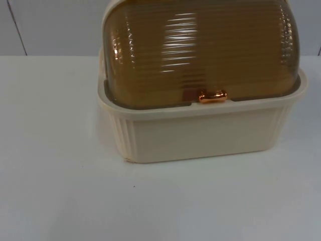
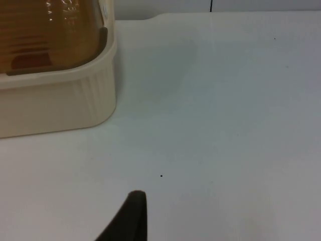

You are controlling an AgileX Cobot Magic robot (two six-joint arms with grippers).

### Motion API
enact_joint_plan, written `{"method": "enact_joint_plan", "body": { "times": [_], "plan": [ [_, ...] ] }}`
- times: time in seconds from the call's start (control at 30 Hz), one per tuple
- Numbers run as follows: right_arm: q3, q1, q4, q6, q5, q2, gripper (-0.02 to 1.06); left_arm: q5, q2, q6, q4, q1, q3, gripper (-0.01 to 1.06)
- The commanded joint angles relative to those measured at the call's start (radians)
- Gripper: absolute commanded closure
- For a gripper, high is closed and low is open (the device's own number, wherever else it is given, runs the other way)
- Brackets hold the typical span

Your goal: Open the box lid with the left hand, place the block into the box with the right hand, then close the box lid with the left hand.

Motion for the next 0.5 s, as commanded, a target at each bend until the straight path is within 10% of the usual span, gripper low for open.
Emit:
{"method": "enact_joint_plan", "body": {
  "times": [0.0,0.47],
  "plan": [
    [0.000,0.001,-0.004,0.006,-0.004,-0.004,0.00,0.000,-0.005,-0.012,0.003,-0.006,0.006,0.00],
    [0.000,0.001,-0.003,0.006,-0.004,-0.004,0.00,0.002,-0.005,-0.031,0.020,-0.114,0.006,0.00]
  ]
}}
